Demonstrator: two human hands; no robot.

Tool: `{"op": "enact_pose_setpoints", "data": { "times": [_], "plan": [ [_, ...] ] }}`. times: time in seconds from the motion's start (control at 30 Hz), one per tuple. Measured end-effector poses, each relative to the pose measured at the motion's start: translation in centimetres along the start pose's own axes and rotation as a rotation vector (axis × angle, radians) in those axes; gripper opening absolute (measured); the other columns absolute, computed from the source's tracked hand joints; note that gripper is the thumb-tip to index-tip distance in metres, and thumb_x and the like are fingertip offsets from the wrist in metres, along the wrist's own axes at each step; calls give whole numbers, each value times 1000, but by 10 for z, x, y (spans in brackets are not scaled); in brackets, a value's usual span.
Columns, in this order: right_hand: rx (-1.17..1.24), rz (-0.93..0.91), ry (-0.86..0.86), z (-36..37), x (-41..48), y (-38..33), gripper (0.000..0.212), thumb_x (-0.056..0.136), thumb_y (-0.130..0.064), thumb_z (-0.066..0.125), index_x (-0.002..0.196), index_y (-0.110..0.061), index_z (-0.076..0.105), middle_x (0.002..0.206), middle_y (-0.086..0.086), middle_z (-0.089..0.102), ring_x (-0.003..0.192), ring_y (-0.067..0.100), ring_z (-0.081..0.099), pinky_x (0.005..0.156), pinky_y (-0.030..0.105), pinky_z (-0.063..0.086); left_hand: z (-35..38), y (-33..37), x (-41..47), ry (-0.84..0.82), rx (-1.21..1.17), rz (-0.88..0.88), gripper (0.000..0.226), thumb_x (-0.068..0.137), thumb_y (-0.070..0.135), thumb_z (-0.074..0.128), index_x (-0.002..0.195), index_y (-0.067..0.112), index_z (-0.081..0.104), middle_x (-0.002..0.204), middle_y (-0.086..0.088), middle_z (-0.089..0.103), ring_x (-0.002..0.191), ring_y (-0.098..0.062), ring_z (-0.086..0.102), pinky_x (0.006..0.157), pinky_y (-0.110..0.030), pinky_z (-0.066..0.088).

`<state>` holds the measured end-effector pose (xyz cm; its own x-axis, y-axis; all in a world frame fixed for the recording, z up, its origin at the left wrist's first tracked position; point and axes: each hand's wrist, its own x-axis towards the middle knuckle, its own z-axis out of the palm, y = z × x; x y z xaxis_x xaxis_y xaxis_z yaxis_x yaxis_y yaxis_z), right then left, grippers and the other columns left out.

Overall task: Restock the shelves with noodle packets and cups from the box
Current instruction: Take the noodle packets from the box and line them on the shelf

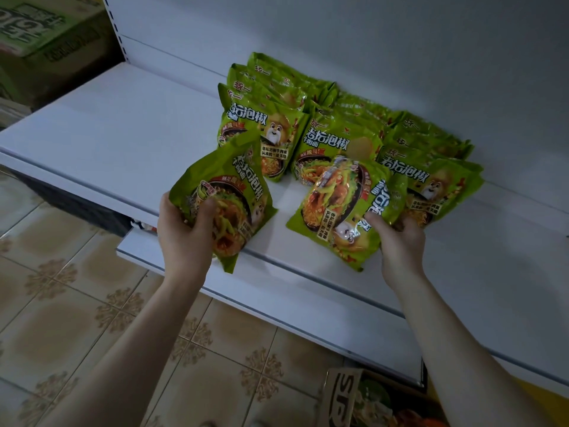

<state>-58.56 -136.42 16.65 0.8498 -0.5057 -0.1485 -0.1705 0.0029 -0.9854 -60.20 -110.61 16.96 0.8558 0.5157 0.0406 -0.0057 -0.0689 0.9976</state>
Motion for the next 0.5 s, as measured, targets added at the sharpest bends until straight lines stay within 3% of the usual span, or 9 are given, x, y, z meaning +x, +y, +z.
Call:
{"op": "enact_pose_setpoints", "data": {
  "times": [0.07,0.2,0.33,0.5],
  "plan": [
    [-32,-46,2,6,2,-9,18,80,-6,67,93,-18,63,92,-3,67,81,8,64,70,24,53,-2,-1,-1,-5,-2,-3,19,90,16,58,105,18,47,93,11,57,92,-12,59,75,-27,51],
    [-208,-197,-36,16,13,-27,12,80,-11,67,92,-13,63,91,7,66,77,12,60,68,23,47,-6,-1,-5,17,-33,-21,13,91,18,57,101,19,48,92,11,59,91,-12,60,72,-27,50],
    [-418,-346,-163,31,30,-54,17,80,-14,68,95,-9,62,94,8,65,83,16,59,69,25,46,-8,2,-4,26,-64,-30,14,92,19,55,89,30,47,91,11,59,90,-8,61,68,-23,49],
    [-724,-443,-336,57,47,-87,34,81,-12,68,113,-6,58,99,-1,57,86,10,51,68,18,34,-12,0,2,39,-41,-17,9,93,20,53,99,19,46,91,10,58,90,-11,60,70,-27,50]
  ]
}}
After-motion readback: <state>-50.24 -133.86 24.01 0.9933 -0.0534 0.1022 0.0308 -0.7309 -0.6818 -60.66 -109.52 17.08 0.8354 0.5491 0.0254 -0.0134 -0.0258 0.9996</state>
